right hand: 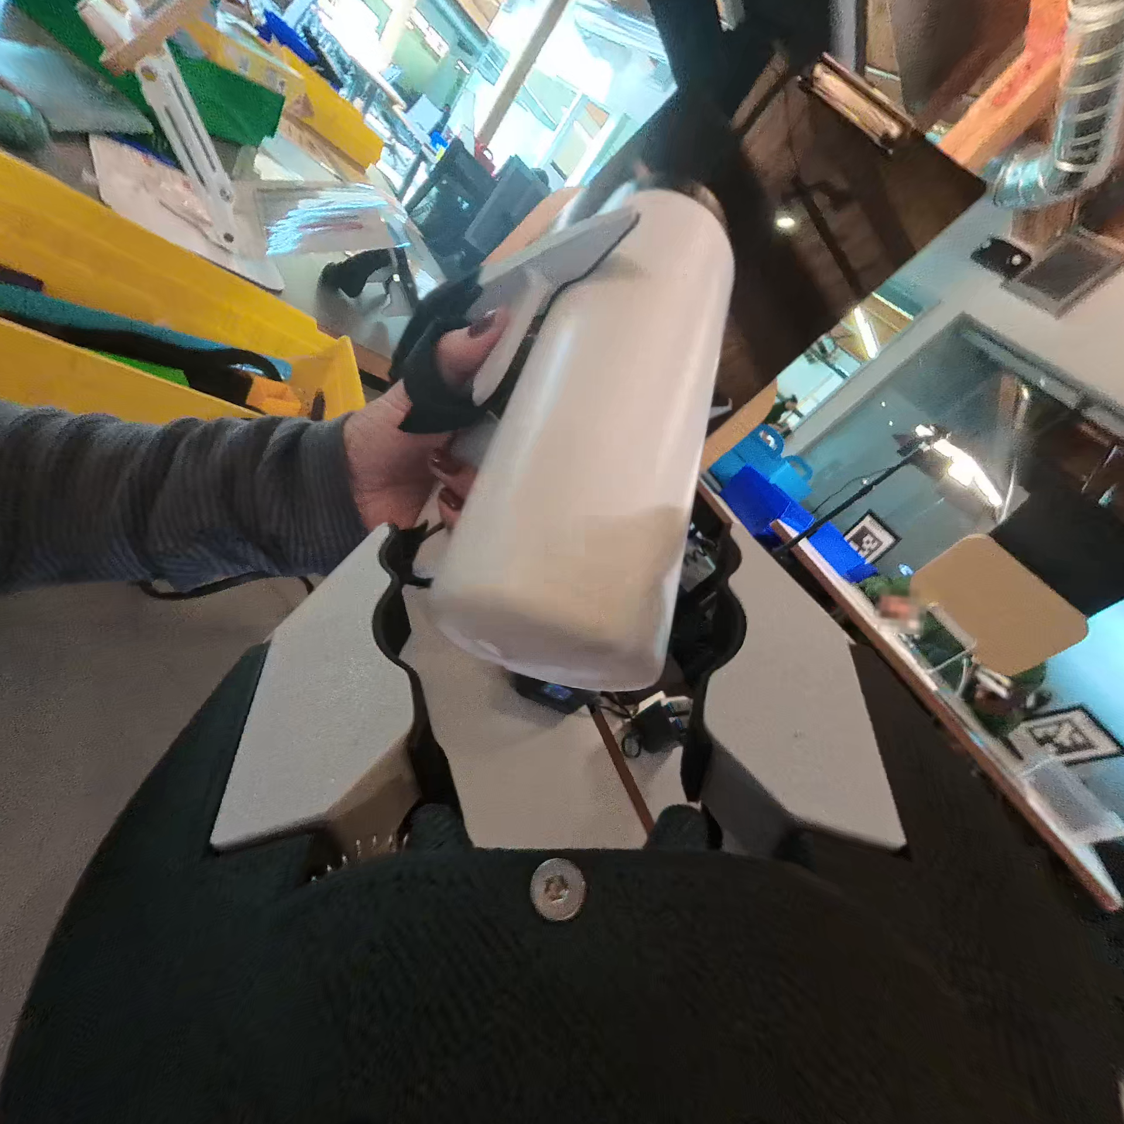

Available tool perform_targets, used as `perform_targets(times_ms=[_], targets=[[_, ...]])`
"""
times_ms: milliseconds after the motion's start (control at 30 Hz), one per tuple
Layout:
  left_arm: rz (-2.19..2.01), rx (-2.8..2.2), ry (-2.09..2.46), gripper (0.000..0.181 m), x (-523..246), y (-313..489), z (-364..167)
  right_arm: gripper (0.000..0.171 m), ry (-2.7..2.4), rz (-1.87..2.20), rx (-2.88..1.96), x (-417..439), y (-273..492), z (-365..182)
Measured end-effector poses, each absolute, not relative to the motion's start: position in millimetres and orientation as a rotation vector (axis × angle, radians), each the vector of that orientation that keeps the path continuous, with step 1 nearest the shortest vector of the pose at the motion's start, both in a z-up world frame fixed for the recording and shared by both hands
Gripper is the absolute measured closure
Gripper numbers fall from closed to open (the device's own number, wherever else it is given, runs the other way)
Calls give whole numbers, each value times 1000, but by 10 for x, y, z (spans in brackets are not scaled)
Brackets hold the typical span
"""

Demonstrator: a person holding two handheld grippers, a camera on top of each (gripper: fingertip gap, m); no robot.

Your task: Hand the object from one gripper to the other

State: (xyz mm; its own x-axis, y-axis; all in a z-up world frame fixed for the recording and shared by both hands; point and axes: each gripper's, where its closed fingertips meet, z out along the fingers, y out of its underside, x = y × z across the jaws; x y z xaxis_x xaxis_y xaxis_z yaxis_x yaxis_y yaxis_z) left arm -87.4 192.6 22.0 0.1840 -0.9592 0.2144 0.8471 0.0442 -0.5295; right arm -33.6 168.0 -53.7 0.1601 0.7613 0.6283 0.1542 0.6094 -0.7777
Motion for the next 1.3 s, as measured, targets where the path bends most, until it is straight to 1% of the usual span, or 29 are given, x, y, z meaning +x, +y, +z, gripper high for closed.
perform_targets(times_ms=[100,200,233,267,333,533,600,700,767,867,967,1067,1100,1200,1300], targets=[[-1371,-636,287,95,-779,1863,233,69,-1356,574,-950,-371,1709,-556],[-1380,-703,416,93,-535,1821,182,70,-1417,606,-1048,-480,1719,-733],[-1359,-711,440,94,-495,1816,164,66,-1434,617,-1082,-505,1731,-794],[-1333,-727,465,94,-465,1817,140,68,-1454,619,-1121,-513,1756,-860],[-1280,-771,528,96,-397,1811,96,78,-1479,618,-1164,-521,1803,-958],[-1119,-828,600,94,-339,1745,116,81,-1439,566,-1027,-594,1884,-893],[-1060,-869,612,89,-313,1749,117,81,-1387,438,-955,-584,1980,-819],[-992,-900,648,70,-270,1699,144,82,-1299,243,-858,-520,2110,-691],[-860,-913,661,59,-253,1700,153,82,-1249,140,-828,-466,2194,-630],[-648,-877,621,51,-288,1693,237,82,-1199,-43,-746,-398,2269,-555],[-520,-845,549,56,-347,1699,305,82,-1162,-261,-620,-367,2279,-485],[-567,-830,526,61,-333,1688,305,83,-1114,-371,-517,-374,2213,-405],[-590,-807,516,76,-354,1668,309,83,-1107,-370,-505,-375,2195,-391],[-648,-763,493,79,-415,1646,324,82,-1136,-285,-500,-420,2120,-422],[-687,-738,522,80,-428,1622,304,88,-1180,4,-607,-483,2013,-448]])
